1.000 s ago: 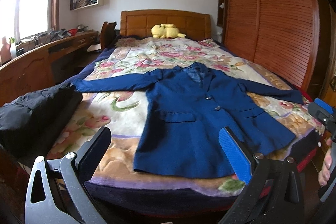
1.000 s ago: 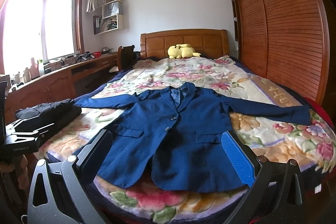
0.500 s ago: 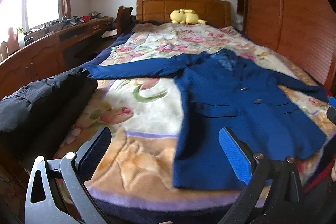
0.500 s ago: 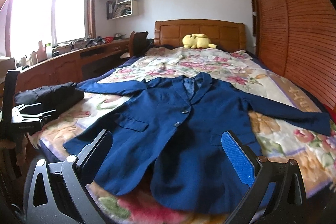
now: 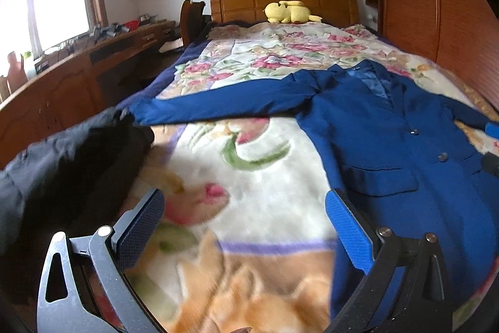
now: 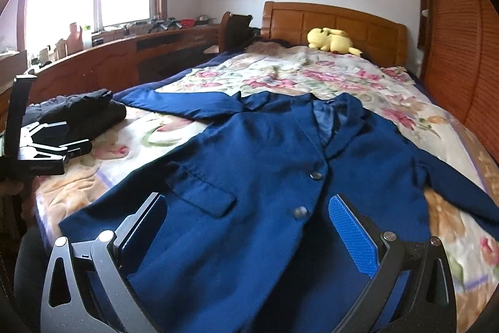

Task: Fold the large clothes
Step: 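Move the left tool down to the jacket sleeve cuff nearest it, then grasp the sleeve cuff with the left tool, fold it across the jacket front, release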

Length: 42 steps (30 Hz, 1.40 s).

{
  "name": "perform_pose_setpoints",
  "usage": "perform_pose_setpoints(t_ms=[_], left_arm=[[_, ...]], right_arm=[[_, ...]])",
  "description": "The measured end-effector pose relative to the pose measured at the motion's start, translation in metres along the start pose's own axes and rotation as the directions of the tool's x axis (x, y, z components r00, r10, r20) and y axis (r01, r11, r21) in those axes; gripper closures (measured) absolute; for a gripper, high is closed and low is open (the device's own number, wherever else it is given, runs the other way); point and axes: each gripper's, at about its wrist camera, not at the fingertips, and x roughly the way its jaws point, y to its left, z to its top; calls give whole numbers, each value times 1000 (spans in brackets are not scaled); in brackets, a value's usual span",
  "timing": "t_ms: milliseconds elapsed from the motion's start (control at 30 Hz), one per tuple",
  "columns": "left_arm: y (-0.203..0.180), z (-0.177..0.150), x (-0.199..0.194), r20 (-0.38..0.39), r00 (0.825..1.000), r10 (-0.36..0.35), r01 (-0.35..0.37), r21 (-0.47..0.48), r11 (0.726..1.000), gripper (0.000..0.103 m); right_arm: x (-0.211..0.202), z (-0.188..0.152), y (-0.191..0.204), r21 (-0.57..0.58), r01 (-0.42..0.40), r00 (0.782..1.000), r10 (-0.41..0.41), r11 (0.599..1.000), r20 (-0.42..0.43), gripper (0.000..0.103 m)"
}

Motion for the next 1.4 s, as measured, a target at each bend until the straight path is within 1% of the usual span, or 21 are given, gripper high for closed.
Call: perform_pose_setpoints(t_ms=[67, 133, 200, 300, 367, 467, 533, 633, 700, 833, 900, 967, 1000, 1067, 1167, 1300, 1400], left_arm=[[4, 7, 7, -7, 1000, -15, 15, 5, 1000, 0], [9, 15, 18, -17, 999, -35, 35, -2, 999, 0], [15, 23, 30, -32, 998, -50, 50, -13, 999, 0], [24, 34, 53, -47, 997, -68, 67, -26, 997, 0], [31, 40, 71, -74, 994, -81, 78, -37, 996, 0], [42, 48, 102, -112, 990, -86, 80, -57, 995, 0], [45, 52, 121, -134, 988, -77, 69, -63, 996, 0], [48, 59, 147, -156, 986, -64, 56, -54, 997, 1], [49, 65, 162, -173, 983, -63, 53, -62, 997, 5], [50, 77, 194, -213, 972, -102, 78, -119, 990, 13], [52, 83, 209, -227, 968, -108, 76, -146, 986, 16], [54, 89, 222, -236, 965, -113, 76, -161, 984, 26], [55, 92, 227, -238, 965, -110, 70, -169, 983, 27], [61, 97, 236, -240, 965, -103, 54, -203, 978, 28], [74, 101, 251, -263, 960, -95, 23, -263, 965, 28], [94, 98, 268, -294, 950, -101, -6, -343, 939, 28], [103, 92, 277, -315, 943, -103, -26, -379, 925, 28]], right_arm=[[15, 6, 1, 2, 8, 1000, -8, 1000, -1, 0], [29, 8, 1, 10, -4, 1000, 4, 1000, -16, 0], [49, 9, 2, 10, -2, 999, 2, 1000, -48, 0], [66, 5, 2, 5, -16, 996, 16, 1000, -88, 1], [71, 2, 5, -37, 1, 996, -5, 999, -90, 1], [77, -4, 3, -37, -6, 995, 2, 999, -95, 1], [83, -14, -2, -10, -15, 994, 14, 1000, -107, 1], [83, -13, -13, 42, -28, 995, 32, 999, -96, 1], [77, -14, -18, 63, -28, 997, 32, 998, -74, 1], [78, -13, -15, 52, -36, 997, 40, 998, -70, 1], [76, -13, -12, 43, -34, 997, 37, 998, -63, 1], [77, -13, -10, 35, -31, 998, 33, 999, -57, 1], [77, -14, -9, 31, -31, 998, 32, 999, -56, 1], [81, -13, -7, 25, -24, 998, 25, 999, -57, 1], [80, -13, -7, 23, -22, 998, 23, 1000, -57, 1], [82, -12, -8, 28, -28, 998, 30, 999, -60, 1], [83, -12, -9, 28, -30, 998, 31, 999, -61, 1]])
